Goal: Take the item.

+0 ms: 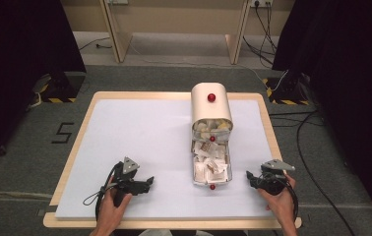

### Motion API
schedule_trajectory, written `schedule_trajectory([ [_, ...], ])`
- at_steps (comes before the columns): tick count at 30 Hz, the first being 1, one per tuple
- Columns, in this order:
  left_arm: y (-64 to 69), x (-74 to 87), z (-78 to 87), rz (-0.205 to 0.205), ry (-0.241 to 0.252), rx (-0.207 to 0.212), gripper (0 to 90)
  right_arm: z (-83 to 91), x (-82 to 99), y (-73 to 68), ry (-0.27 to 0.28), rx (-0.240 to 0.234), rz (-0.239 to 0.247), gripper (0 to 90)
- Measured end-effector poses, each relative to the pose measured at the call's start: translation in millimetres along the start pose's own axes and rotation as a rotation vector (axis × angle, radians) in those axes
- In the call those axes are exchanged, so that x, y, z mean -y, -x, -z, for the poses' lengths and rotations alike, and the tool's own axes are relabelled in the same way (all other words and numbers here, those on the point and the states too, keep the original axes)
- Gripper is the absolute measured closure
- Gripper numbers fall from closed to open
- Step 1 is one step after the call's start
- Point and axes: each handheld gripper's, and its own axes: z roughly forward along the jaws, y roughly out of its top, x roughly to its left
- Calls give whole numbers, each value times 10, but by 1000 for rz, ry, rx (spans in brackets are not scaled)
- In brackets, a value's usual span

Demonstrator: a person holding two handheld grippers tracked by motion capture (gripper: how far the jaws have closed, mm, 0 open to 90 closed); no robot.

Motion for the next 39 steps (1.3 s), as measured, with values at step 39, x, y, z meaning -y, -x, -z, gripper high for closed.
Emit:
schedule_trajectory([
  [39,0,0,0,0,0,0,120,54,-65,-25,22,43,-2,364],
])
